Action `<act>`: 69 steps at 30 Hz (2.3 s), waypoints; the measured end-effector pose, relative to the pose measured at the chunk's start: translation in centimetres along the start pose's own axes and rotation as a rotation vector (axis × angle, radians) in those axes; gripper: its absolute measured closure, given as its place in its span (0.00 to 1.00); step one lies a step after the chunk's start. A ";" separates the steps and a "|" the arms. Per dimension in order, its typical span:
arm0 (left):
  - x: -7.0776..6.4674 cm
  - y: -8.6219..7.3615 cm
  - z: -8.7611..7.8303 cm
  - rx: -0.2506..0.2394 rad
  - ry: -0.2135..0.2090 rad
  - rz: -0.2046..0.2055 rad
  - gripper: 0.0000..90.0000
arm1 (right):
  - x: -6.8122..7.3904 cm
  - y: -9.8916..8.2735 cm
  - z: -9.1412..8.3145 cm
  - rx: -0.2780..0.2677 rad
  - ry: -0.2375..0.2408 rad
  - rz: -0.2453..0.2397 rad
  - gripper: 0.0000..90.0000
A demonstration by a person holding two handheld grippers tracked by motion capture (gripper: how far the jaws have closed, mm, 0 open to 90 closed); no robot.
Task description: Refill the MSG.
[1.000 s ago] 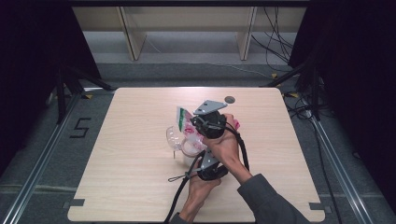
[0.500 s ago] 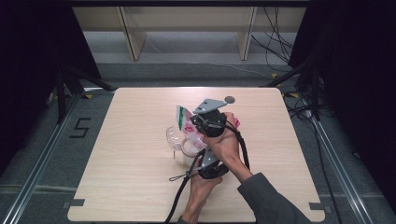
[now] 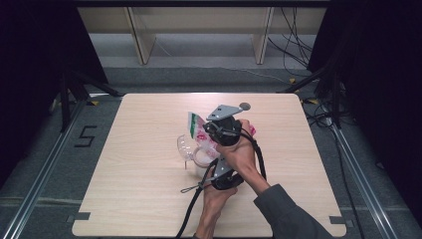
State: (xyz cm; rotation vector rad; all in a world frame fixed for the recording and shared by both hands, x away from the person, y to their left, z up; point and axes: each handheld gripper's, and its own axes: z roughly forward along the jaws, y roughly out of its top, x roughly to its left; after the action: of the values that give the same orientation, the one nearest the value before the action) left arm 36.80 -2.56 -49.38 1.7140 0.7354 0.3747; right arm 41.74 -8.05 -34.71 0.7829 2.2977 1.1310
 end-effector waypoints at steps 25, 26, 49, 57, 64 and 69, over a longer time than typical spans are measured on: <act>-1.2 0.2 0.8 -0.142 0.002 -0.120 0.88 | 0.2 0.6 -0.3 0.018 0.004 -0.032 1.00; -1.2 0.2 0.8 -0.148 -0.002 -0.122 0.88 | 0.2 0.6 -0.3 0.014 -0.002 -0.043 1.00; -1.2 0.0 0.7 -0.156 0.023 -0.117 0.88 | 0.6 0.7 0.0 0.025 -0.005 -0.047 1.00; -1.2 0.1 0.7 -0.169 0.007 -0.125 0.88 | 0.6 0.9 -0.1 0.037 0.002 -0.050 1.00; -1.2 0.1 0.7 -0.174 0.010 -0.129 0.88 | 0.7 0.9 -0.1 0.039 0.001 -0.048 1.00; -1.1 0.1 0.7 -0.168 0.011 -0.123 0.88 | 0.8 0.9 0.1 0.036 -0.006 -0.057 1.00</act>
State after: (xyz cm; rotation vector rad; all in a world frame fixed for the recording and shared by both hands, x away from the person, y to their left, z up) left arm 36.39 -3.83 -49.36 1.5021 0.7913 0.3510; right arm 41.46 -7.00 -34.16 0.7285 2.3263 1.0639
